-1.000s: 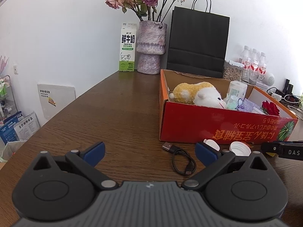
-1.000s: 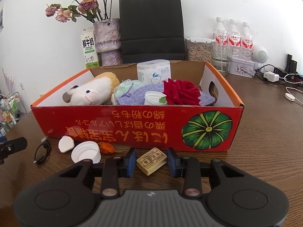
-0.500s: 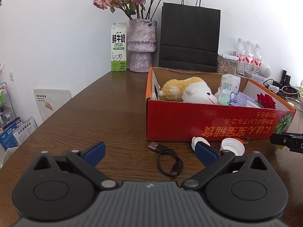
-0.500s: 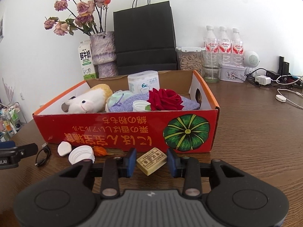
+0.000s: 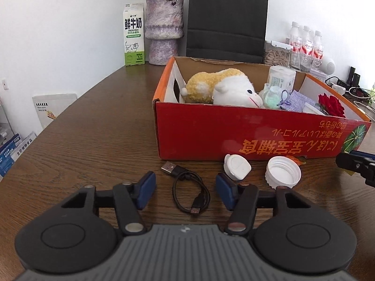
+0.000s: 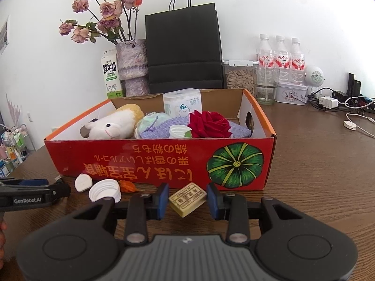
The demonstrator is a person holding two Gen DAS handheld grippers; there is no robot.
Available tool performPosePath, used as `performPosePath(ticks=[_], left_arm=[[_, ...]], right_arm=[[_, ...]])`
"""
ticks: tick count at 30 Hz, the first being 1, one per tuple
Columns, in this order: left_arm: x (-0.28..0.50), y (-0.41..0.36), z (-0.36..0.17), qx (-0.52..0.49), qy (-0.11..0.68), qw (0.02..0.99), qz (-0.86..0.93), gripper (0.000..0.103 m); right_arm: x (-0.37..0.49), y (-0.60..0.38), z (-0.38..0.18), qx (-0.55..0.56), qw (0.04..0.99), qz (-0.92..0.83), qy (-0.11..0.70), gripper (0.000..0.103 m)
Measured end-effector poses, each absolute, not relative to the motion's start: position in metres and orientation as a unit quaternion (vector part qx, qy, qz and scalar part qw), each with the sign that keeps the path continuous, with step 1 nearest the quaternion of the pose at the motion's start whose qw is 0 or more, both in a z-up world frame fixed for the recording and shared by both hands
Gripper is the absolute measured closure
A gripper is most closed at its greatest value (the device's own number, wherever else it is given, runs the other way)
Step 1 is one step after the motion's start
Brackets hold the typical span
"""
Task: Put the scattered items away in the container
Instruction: 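Grasp the small beige block with right tool while left tool grasps the black USB cable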
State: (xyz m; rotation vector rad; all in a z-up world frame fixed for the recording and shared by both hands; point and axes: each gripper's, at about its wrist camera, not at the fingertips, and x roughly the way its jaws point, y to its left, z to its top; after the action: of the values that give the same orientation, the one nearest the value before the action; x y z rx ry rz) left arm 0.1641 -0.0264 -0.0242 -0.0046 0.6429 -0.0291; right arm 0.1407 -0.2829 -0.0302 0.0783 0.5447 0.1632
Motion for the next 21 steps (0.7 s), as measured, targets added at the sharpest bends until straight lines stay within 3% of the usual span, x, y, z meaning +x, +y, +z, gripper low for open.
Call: performPosePath(ticks=[3,7,15,16,17,21], left_arm=[[0.162,-0.028,-0.025,0.001,0.317,0.948,-0.008,0.049],[0.161,-0.027,-0.023,0.001,0.315,0.949,-0.008,0.073],[0.153,-0.022,-0.02,-0.018,0.305,0.952,-0.013,0.08],[0.152,-0.021,-0.019,-0.018,0.303,0.953,-0.011,0.096],[0.151,-0.021,-0.018,-0.019,0.301,0.953,-0.011,0.099],[0.145,-0.021,-0.014,-0.013,0.292,0.956,-0.017,0.101]], right_arm=[[0.141,-0.284,-0.031,0.041,0.959,0.082,0.27,0.069],[0.142,-0.283,-0.031,0.042,0.959,0.082,0.27,0.069],[0.141,-0.284,-0.031,0.043,0.959,0.081,0.27,0.069],[0.141,-0.283,-0.031,0.042,0.959,0.081,0.269,0.069],[0.141,-0.283,-0.031,0.041,0.959,0.081,0.268,0.069],[0.14,-0.282,-0.03,0.038,0.96,0.079,0.265,0.069]])
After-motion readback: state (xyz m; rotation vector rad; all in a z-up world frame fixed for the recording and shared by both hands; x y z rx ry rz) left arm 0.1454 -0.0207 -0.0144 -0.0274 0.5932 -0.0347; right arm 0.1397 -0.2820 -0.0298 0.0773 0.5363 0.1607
